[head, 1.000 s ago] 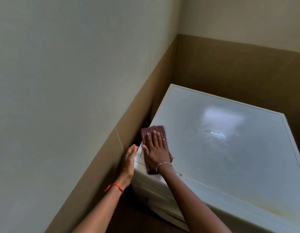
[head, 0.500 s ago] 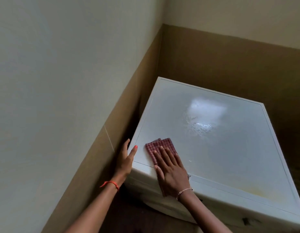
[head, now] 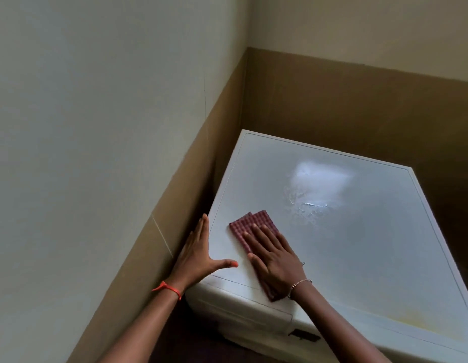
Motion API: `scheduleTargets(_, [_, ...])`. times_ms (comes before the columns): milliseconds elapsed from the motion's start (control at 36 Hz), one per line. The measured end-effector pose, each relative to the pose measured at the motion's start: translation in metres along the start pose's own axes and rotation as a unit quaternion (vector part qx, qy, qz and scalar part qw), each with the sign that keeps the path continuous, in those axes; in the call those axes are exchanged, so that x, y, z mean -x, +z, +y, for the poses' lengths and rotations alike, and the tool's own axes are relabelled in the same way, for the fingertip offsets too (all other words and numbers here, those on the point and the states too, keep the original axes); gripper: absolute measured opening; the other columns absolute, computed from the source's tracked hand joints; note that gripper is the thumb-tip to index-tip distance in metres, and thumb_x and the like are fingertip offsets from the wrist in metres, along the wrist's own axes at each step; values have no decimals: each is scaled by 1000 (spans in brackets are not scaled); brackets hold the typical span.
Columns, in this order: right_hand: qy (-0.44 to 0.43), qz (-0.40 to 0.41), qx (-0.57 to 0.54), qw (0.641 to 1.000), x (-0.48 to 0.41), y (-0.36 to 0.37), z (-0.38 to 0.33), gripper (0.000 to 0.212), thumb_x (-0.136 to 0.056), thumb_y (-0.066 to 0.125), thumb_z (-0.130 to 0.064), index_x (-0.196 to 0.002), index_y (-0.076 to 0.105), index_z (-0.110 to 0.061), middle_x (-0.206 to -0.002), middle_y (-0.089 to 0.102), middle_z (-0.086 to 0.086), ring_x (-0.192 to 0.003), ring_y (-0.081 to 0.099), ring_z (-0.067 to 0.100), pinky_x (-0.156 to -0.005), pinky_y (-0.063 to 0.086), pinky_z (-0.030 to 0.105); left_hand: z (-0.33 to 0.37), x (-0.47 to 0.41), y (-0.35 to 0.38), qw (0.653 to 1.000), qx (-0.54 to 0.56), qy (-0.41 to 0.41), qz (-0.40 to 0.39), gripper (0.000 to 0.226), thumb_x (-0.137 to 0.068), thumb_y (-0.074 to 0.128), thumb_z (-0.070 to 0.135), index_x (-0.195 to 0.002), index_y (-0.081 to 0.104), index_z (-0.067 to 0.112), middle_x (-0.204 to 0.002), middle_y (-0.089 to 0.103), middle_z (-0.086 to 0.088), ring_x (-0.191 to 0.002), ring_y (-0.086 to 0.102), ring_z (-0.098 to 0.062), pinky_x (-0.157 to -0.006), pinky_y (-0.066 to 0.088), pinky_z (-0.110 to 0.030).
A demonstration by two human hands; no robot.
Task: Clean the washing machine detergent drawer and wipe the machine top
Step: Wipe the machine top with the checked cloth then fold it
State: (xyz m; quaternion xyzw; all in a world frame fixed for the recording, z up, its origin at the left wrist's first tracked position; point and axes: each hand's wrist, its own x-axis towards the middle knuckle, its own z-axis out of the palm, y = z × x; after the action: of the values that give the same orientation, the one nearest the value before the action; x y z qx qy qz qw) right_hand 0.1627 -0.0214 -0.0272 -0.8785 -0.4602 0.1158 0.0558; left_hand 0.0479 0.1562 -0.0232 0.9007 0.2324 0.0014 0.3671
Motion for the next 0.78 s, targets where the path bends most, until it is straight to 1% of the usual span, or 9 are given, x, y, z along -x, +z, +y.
scheduleTargets(56, [27, 6, -22, 999, -17, -3, 8, 80, -68, -29, -70, -141, -11, -43, -152, -16, -16, -142, -19, 12, -110, -21, 25, 3, -6, 4, 1000, -4, -2, 20, 154, -26, 26, 103, -144, -23, 17, -151, -21, 8, -139, -12, -2, -116, 0, -26])
scheduleTargets(111, [53, 14, -18, 998, -42, -8, 9, 85, -60, -34, -74, -137, -18, -43, -151, -20, -14, -138, -24, 7, -111, -21, 28, 3, -8, 10, 998, -46, 13, 45, 148, -28, 19, 104, -138, -30, 18, -148, -26, 6, -140, -15, -5, -115, -4, -23])
scheduleTargets(250, [14, 9, -8, 1000, -105, -11, -12, 76, -67, -29, -67, -136, -20, -38, -149, -24, -9, -143, -18, 14, -114, -15, 36, -2, -10, 17, 988, -137, 32, 64, 142, -38, 16, 103, -132, -41, 13, -150, -27, 1, -141, -19, -10, -115, -11, -25])
scheduleTargets(306, [-41, 9, 15, 999, -113, -10, -19, 80, -66, -33, -65, -140, -16, -38, -153, -18, -7, -142, -18, 16, -113, -16, 36, -3, -12, 21, 981, -171, 44, 85, 141, -45, 22, 102, -141, -29, 12, -155, -8, -7, -144, -3, -16, -115, -4, -27])
scheduleTargets(361, [-99, 2, 37, 994, -112, -8, -17, 75, -70, -28, -62, -140, -12, -38, -151, -16, -7, -141, -19, 17, -112, -16, 36, -3, -14, 21, 982, -175, 36, 54, 138, -52, 25, 100, -148, -10, 8, -154, 14, -14, -143, 11, -18, -112, 4, -31])
scheduleTargets(500, [-154, -15, 41, 987, -110, -12, -8, 67, -77, -17, -59, -141, -9, -40, -156, -6, -8, -143, -13, 14, -115, -12, 37, -3, -16, 21, 981, -191, 20, 14, 136, -55, 25, 98, -147, 9, -1, -151, 25, -19, -140, 16, -20, -111, 7, -31])
scheduleTargets(611, [-114, -8, 24, 993, -128, -19, -12, 75, -77, -20, -60, -146, -1, -41, -156, -4, -10, -139, -15, 7, -114, -12, 40, -4, -17, 23, 978, -206, 24, 21, 138, -54, 27, 99, -147, 10, -1, -153, 21, -17, -141, 14, -20, -111, 7, -31])
scheduleTargets(667, [-71, 13, 25, 997, -142, -21, -11, 70, -82, -18, -61, -146, 0, -41, -157, -3, -10, -143, -10, 10, -114, -12, 40, -5, -17, 23, 977, -208, 28, 25, 139, -54, 30, 99, -148, 10, -1, -154, 18, -16, -142, 14, -21, -111, 7, -31])
scheduleTargets(778, [23, 16, 3, 1000, -155, -23, 4, 52, -99, 9, -48, -148, -2, -35, -157, -6, -7, -145, -9, 13, -115, -12, 40, -6, -17, 22, 978, -206, 32, 24, 138, -54, 29, 98, -147, 14, -3, -154, 18, -16, -142, 12, -19, -111, 6, -30])
